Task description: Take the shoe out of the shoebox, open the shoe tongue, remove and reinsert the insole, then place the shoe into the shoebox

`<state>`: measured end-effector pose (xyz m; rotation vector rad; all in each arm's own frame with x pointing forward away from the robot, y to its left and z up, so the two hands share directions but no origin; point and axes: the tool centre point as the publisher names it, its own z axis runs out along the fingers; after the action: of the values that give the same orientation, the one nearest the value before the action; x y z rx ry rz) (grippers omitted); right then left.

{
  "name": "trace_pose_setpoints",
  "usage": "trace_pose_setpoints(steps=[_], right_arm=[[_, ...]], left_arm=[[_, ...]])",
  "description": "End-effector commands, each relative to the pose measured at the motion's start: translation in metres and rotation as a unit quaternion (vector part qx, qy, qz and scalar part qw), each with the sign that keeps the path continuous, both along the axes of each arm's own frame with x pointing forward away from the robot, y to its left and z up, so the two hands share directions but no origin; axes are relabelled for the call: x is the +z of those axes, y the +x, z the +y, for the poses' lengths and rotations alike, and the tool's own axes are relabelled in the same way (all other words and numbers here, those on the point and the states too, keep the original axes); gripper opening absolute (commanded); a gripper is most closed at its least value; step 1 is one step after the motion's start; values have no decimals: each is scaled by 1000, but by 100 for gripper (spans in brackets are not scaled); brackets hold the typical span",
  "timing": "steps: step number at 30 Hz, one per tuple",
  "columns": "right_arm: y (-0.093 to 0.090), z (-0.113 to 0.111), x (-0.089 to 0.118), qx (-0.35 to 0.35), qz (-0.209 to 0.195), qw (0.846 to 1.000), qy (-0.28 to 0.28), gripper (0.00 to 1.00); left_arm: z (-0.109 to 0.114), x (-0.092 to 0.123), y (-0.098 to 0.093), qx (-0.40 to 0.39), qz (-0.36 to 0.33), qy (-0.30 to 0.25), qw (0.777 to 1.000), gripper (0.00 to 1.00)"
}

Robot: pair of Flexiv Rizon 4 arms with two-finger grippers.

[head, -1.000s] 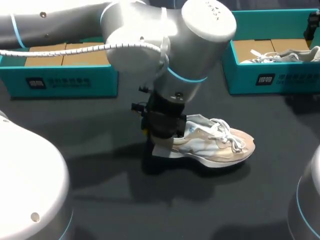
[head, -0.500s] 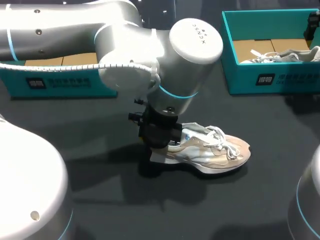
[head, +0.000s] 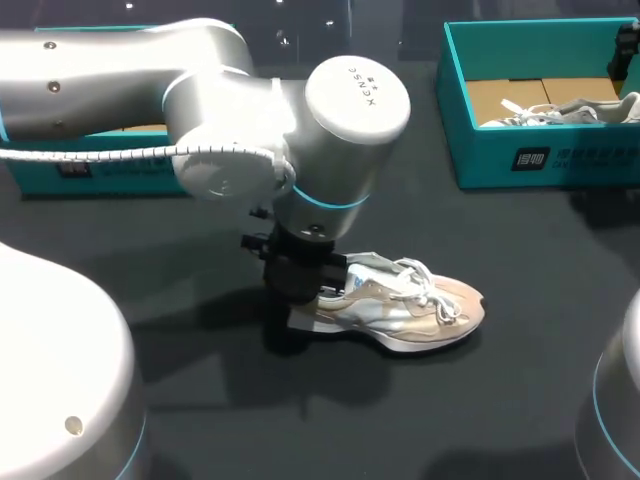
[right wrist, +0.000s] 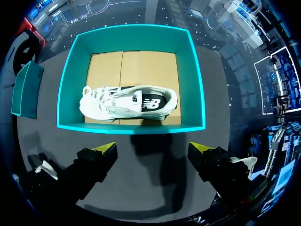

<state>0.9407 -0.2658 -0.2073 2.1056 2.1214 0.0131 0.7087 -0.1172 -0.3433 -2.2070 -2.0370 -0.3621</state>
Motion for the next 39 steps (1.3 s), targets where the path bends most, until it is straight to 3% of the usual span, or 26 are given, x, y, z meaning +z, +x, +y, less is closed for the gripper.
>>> trace_pose_setpoints(steps=[1, 32, 34, 36, 38, 39], right_arm=[[-1, 0, 0, -1, -1, 1000, -1, 100], [-1, 0, 0, -1, -1, 1000, -1, 100], [-1, 0, 0, -1, -1, 1000, -1, 100], [-1, 0, 0, -1, -1, 1000, -1, 100], [-1, 0, 0, -1, -1, 1000, -1, 100], [-1, 0, 0, -1, -1, 1000, -1, 100]], left_arm=[[4, -6, 2, -1, 3, -12, 1000, 0], [2, -41, -12, -7, 10, 2, 1000, 2], [2, -41, -13, -8, 10, 3, 1000, 38], [2, -39, -13, -7, 10, 2, 1000, 58], [2, -34, -13, -5, 10, -4, 1000, 93], [2, -31, -13, -4, 10, -6, 1000, 100]])
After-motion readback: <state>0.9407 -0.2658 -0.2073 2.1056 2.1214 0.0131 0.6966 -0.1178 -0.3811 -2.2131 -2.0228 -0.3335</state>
